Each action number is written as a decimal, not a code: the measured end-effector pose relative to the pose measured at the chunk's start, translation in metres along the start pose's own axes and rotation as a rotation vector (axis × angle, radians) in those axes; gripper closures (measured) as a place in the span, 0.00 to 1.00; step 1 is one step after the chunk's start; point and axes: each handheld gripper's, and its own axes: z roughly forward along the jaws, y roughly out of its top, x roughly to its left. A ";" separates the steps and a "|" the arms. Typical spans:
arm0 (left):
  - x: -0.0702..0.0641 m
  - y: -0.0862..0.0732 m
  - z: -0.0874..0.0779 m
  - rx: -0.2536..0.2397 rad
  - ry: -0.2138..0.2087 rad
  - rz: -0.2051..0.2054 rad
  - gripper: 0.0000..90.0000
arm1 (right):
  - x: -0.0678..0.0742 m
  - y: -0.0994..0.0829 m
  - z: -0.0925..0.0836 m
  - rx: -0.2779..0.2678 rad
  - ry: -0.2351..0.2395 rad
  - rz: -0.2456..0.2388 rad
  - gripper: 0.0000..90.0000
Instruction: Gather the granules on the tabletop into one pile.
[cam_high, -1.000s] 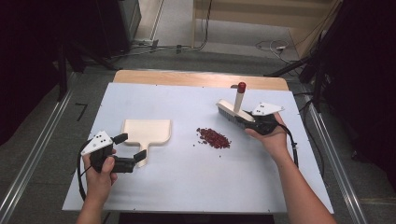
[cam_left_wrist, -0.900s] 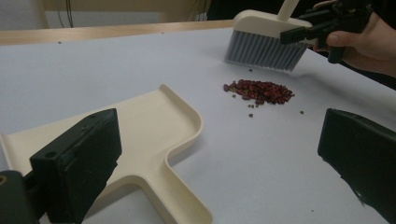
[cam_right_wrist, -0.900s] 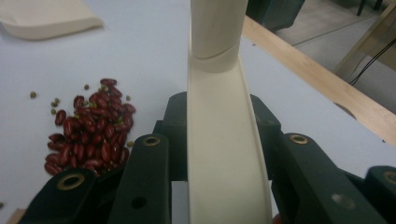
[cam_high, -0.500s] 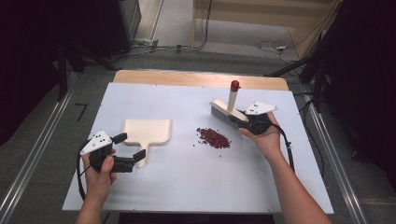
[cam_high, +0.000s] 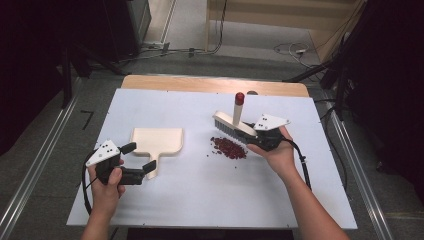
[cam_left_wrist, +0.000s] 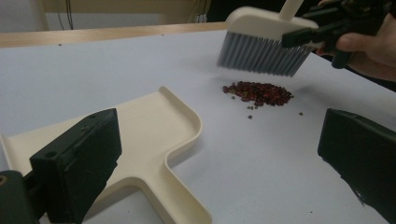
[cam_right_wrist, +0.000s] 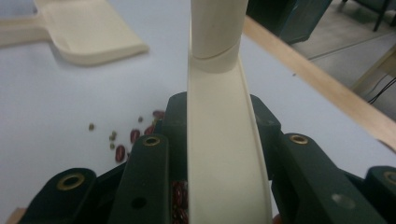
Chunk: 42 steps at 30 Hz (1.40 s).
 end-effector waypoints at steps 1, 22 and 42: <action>0.000 0.000 0.000 0.001 0.001 0.000 0.00 | 0.004 0.005 -0.004 -0.007 -0.003 0.015 0.73; 0.001 0.000 -0.002 -0.004 0.003 -0.001 0.00 | 0.068 -0.012 0.013 0.068 0.030 0.335 0.73; 0.000 0.000 0.000 0.006 0.002 0.001 0.00 | 0.034 -0.009 -0.022 -0.020 0.152 0.232 0.73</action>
